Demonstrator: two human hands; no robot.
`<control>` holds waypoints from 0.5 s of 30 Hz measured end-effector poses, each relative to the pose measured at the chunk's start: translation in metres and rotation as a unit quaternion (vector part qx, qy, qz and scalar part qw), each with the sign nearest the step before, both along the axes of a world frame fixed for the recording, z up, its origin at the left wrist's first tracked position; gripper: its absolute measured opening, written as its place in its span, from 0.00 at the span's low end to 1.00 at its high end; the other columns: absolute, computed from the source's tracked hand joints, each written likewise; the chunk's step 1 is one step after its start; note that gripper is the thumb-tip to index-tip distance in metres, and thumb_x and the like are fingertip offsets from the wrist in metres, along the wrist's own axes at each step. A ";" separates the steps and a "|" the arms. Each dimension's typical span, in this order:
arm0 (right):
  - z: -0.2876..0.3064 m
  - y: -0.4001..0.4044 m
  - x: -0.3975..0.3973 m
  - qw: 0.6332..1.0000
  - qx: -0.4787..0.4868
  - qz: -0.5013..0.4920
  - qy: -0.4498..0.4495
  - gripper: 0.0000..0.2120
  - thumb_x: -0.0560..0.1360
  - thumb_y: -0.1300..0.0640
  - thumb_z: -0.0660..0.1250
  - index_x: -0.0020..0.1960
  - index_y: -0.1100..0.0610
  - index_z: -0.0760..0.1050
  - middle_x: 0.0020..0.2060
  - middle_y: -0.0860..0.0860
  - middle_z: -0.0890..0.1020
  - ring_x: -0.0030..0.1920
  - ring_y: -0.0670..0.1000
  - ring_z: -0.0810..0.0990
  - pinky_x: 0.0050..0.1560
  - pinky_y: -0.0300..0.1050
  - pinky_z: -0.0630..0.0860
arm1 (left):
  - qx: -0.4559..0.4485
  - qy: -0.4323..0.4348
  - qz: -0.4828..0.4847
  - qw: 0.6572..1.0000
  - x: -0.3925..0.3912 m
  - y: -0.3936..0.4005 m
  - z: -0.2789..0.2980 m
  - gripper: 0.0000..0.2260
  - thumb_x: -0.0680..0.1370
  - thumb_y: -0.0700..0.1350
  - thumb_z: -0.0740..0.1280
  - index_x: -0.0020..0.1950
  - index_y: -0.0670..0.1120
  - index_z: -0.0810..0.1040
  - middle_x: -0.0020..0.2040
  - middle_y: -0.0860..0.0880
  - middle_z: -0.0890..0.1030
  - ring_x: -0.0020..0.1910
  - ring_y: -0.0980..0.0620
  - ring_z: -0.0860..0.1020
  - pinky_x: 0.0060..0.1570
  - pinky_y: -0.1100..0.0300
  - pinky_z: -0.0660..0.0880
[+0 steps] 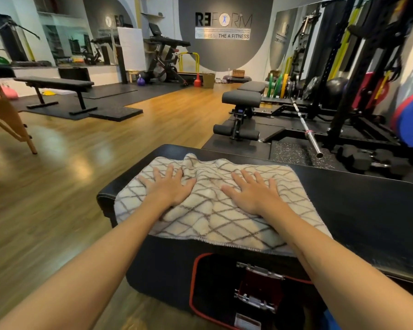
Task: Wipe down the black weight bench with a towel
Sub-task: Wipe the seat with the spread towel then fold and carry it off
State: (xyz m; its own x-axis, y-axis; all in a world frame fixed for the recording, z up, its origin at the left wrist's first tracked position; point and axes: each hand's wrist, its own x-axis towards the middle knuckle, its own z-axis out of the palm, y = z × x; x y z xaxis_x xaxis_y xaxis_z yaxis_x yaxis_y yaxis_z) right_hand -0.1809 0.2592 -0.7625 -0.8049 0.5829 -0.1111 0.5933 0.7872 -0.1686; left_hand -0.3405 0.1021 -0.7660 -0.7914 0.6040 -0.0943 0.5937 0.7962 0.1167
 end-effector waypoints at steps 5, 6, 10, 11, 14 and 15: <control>0.001 0.036 0.041 0.999 0.006 -0.039 0.000 0.36 0.77 0.27 0.41 0.80 0.41 0.45 0.81 0.44 0.44 0.80 0.53 0.39 0.75 0.65 0.36 | -0.004 -0.010 -0.049 0.999 0.031 0.059 0.002 0.32 0.78 0.69 0.41 0.79 0.57 0.46 0.80 0.52 0.42 0.77 0.37 0.40 0.67 0.26 0.39; 0.000 0.043 0.050 0.999 0.008 -0.047 0.002 0.36 0.77 0.27 0.41 0.80 0.41 0.45 0.81 0.44 0.44 0.80 0.53 0.39 0.75 0.65 0.36 | -0.004 -0.008 -0.058 0.998 0.038 0.070 0.001 0.32 0.78 0.69 0.41 0.80 0.57 0.46 0.80 0.52 0.42 0.77 0.37 0.40 0.66 0.26 0.39; 0.000 0.071 0.090 0.997 0.006 -0.075 0.006 0.36 0.77 0.27 0.40 0.80 0.41 0.45 0.81 0.44 0.43 0.80 0.52 0.39 0.75 0.64 0.36 | -0.003 -0.007 -0.077 0.997 0.064 0.104 0.001 0.34 0.77 0.70 0.40 0.80 0.57 0.45 0.80 0.52 0.41 0.77 0.37 0.40 0.67 0.26 0.38; 0.000 0.078 0.101 0.997 0.007 -0.083 0.007 0.36 0.77 0.27 0.40 0.80 0.41 0.45 0.81 0.45 0.43 0.80 0.52 0.40 0.75 0.64 0.36 | -0.001 -0.008 -0.082 0.997 0.070 0.111 0.001 0.35 0.76 0.71 0.40 0.80 0.57 0.45 0.80 0.51 0.41 0.77 0.37 0.40 0.67 0.26 0.38; 0.000 0.095 0.130 0.995 0.014 -0.102 0.006 0.36 0.77 0.27 0.40 0.80 0.41 0.45 0.81 0.45 0.44 0.80 0.53 0.40 0.76 0.65 0.37 | 0.005 -0.010 -0.097 0.995 0.092 0.132 0.002 0.36 0.75 0.72 0.40 0.80 0.57 0.45 0.80 0.51 0.42 0.77 0.36 0.40 0.67 0.27 0.38; 0.000 0.099 0.139 0.994 0.014 -0.108 0.006 0.36 0.77 0.27 0.40 0.80 0.41 0.45 0.81 0.45 0.44 0.80 0.53 0.40 0.76 0.65 0.37 | 0.005 -0.008 -0.103 0.995 0.100 0.139 0.002 0.36 0.76 0.72 0.40 0.80 0.57 0.45 0.80 0.51 0.42 0.77 0.36 0.40 0.67 0.27 0.38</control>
State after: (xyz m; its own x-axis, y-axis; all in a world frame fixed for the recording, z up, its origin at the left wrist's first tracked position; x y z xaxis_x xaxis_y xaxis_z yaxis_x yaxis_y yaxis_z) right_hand -0.0422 0.3586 -0.7622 -0.6619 0.7448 -0.0844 0.7470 0.6460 -0.1570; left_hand -0.2408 0.2416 -0.7645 -0.6491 0.7542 -0.0998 0.7420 0.6565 0.1354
